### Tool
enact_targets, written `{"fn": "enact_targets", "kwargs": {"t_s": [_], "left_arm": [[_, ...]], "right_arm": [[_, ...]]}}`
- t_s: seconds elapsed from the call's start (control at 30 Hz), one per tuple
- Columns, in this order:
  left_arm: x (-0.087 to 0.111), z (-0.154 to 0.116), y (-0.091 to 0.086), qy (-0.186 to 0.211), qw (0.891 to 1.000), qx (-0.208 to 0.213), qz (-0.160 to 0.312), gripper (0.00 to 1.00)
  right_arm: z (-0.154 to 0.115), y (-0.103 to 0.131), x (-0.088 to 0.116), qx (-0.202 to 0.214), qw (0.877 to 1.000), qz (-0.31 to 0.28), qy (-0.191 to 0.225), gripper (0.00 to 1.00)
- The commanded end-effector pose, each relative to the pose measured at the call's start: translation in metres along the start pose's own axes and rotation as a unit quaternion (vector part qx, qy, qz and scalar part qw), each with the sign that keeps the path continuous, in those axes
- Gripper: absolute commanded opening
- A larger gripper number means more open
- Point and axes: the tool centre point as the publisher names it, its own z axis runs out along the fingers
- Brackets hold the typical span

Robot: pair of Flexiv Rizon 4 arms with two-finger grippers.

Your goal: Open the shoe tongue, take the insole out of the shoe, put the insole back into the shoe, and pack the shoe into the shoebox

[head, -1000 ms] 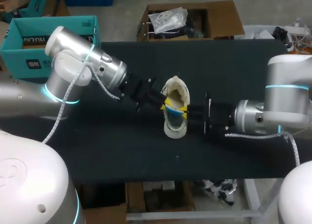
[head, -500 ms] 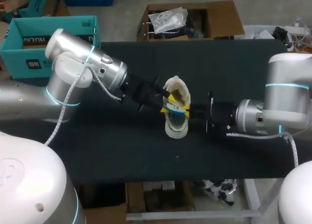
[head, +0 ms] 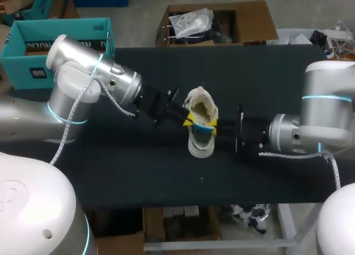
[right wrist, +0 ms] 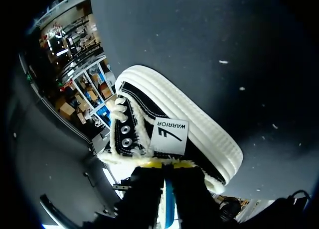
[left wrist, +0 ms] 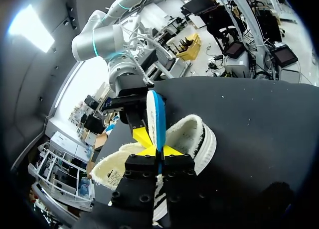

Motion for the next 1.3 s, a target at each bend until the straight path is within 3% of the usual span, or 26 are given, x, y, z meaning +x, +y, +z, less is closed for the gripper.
{"fn": "enact_targets", "kwargs": {"t_s": [0.03, 0.13, 0.23, 0.33, 0.37, 0.4, 1.0, 1.03, 1.07, 1.1, 1.3], "left_arm": [[0.001, 0.003, 0.003, 0.000, 1.000, 0.000, -0.001, 0.00], [0.003, 0.001, 0.005, 0.000, 1.000, -0.002, -0.002, 0.00], [0.003, 0.001, 0.005, -0.002, 1.000, -0.003, -0.004, 0.00], [0.003, 0.002, 0.006, -0.002, 1.000, -0.004, -0.006, 0.00], [0.003, 0.003, 0.006, -0.002, 1.000, -0.004, -0.006, 0.00], [0.004, 0.003, 0.007, -0.002, 1.000, -0.004, -0.007, 0.00], [-0.001, 0.007, 0.034, -0.014, 0.999, -0.023, -0.047, 0.00], [-0.002, 0.006, 0.033, -0.014, 0.999, -0.021, -0.046, 0.15], [-0.002, 0.005, 0.030, -0.014, 0.999, -0.019, -0.044, 0.38], [-0.001, 0.004, 0.028, -0.013, 0.999, -0.018, -0.041, 0.44], [-0.001, -0.001, 0.017, -0.012, 1.000, -0.014, -0.025, 0.44]], "right_arm": [[-0.009, -0.012, 0.000, 0.001, 1.000, -0.003, 0.007, 0.41], [-0.015, -0.021, 0.000, 0.005, 1.000, -0.008, 0.009, 0.42], [-0.016, -0.028, -0.001, 0.010, 1.000, -0.012, 0.008, 0.36], [-0.015, -0.033, -0.001, 0.018, 1.000, -0.012, 0.007, 0.20], [-0.014, -0.034, -0.001, 0.018, 1.000, -0.012, 0.007, 0.03], [-0.014, -0.035, 0.000, 0.019, 1.000, -0.012, 0.007, 0.00], [0.012, -0.010, -0.002, 0.012, 1.000, -0.013, -0.010, 0.00], [0.012, -0.010, -0.001, 0.011, 1.000, -0.012, -0.010, 0.00], [0.011, -0.010, -0.001, 0.010, 1.000, -0.012, -0.009, 0.00], [0.010, -0.011, -0.001, 0.009, 1.000, -0.013, -0.008, 0.00], [0.007, -0.009, -0.003, 0.005, 1.000, -0.011, -0.007, 0.00]]}}
